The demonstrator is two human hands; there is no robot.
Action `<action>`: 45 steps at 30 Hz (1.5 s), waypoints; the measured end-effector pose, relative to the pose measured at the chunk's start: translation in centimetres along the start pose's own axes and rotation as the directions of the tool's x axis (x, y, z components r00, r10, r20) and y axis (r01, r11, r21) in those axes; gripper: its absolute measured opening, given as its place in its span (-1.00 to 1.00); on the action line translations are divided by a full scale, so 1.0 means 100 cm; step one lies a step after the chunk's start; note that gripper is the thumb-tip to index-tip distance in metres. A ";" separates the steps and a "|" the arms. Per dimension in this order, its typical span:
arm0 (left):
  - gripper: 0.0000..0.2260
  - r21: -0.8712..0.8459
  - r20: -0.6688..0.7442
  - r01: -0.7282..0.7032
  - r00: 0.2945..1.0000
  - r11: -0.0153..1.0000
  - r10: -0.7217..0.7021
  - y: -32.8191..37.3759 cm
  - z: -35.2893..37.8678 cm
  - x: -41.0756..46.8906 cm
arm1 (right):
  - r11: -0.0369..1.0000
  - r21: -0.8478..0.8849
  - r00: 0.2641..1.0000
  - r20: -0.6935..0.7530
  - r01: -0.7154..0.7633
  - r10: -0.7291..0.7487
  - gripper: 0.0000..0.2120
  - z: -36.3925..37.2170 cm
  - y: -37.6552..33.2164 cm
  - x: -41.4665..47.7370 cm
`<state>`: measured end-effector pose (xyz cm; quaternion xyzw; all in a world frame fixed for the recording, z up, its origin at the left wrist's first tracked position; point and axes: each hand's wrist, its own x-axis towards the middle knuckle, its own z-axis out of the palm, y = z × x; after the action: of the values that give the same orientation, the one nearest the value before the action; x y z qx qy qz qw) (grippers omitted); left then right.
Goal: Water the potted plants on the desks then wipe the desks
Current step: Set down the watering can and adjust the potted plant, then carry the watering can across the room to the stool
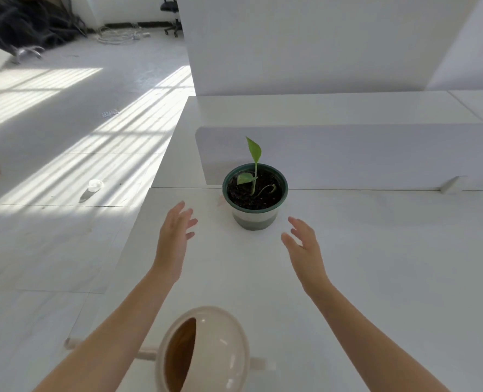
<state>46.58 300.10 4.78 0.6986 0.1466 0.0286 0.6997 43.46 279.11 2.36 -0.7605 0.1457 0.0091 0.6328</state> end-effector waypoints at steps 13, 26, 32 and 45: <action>-0.79 0.109 -0.613 -0.223 0.752 0.969 0.242 -0.068 -0.117 -0.173 | 0.994 -0.057 0.971 0.224 0.097 -0.082 -0.70 0.003 0.044 -0.150; -0.64 -0.441 -0.173 0.220 0.930 0.870 -0.323 -0.108 -0.134 -0.159 | 0.981 -0.180 0.985 0.167 0.067 -0.037 -0.64 0.030 0.090 -0.176; -0.75 -0.521 -0.071 0.148 0.974 0.841 -0.215 -0.103 -0.122 -0.140 | 0.983 -0.176 0.982 0.185 0.060 -0.026 -0.92 0.035 0.094 -0.168; -0.82 -0.552 -0.126 0.230 0.927 0.801 -0.353 -0.101 -0.108 -0.160 | 0.983 -0.176 0.937 0.350 0.048 0.017 -0.92 0.021 0.089 -0.159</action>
<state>27.02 306.46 -2.30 0.4404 0.3167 0.0373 0.8392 26.50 283.07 -3.44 -0.8025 0.0233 0.1526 0.5764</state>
